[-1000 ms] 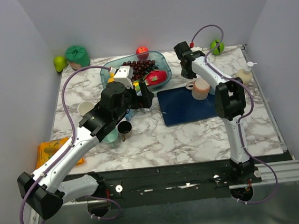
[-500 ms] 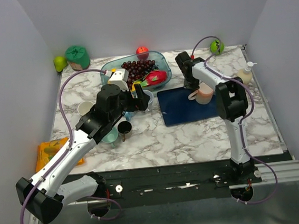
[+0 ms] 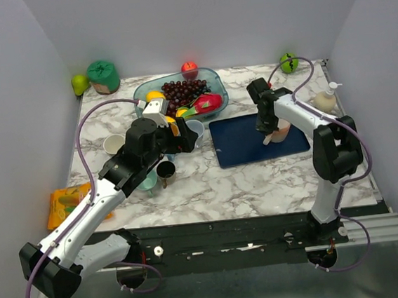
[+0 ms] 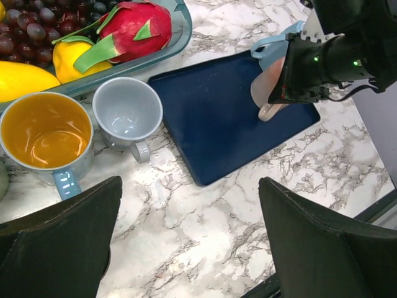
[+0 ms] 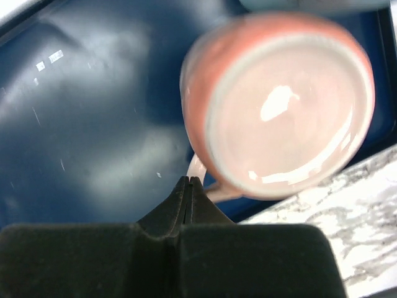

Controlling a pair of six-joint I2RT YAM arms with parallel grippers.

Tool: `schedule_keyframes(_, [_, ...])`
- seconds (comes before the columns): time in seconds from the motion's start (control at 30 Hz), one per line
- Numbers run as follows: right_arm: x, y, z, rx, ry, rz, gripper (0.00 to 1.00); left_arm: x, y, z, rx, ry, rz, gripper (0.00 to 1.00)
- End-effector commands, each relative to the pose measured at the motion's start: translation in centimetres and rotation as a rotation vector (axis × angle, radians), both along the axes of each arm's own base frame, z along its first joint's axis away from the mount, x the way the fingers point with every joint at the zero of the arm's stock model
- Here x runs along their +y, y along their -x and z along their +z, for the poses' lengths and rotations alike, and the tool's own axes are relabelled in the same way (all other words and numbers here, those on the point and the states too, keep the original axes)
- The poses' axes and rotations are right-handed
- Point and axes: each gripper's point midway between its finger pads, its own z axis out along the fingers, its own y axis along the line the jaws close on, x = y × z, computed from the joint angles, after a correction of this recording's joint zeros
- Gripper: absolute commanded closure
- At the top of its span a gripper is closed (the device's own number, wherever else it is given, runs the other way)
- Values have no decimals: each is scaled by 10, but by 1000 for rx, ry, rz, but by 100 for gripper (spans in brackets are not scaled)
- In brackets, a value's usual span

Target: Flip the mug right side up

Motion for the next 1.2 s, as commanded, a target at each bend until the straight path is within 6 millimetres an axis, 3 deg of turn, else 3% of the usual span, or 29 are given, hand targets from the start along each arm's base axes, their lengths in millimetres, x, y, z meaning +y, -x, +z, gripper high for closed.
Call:
schedule_keyframes(0.0, [8,11,21,-72,-74,46,92,0,4,6,-13,40,-11,1])
schedule_keyframes(0.07, [5,15,29,-93,-80,38,81,1,6,6,-14,41,-9,1])
schedule_keyframes(0.13, [0,19,40,-121,-74,9,62,3,6,7,-15,45,-4,1])
schedule_keyframes(0.23, [-10,23,44,-140,-40,-39,47,5,7,6,-14,44,2,1])
schedule_keyframes(0.33, [-17,25,38,-117,-2,-74,43,6,7,4,-10,42,6,1])
schedule_keyframes(0.5, [-21,22,16,-46,44,-150,41,7,7,5,-10,36,9,1])
schedule_keyframes(0.8, [-22,8,-1,-44,79,-214,40,9,7,6,-10,26,16,1])
schedule_keyframes(0.9, [-23,4,-3,-46,89,-222,45,10,6,6,-10,23,17,1])
schedule_keyframes(1.03, [-24,1,-5,-45,93,-229,62,11,5,6,-11,21,23,1])
schedule_keyframes(1.17, [-26,2,-9,-33,96,-229,68,11,6,6,-10,27,23,1])
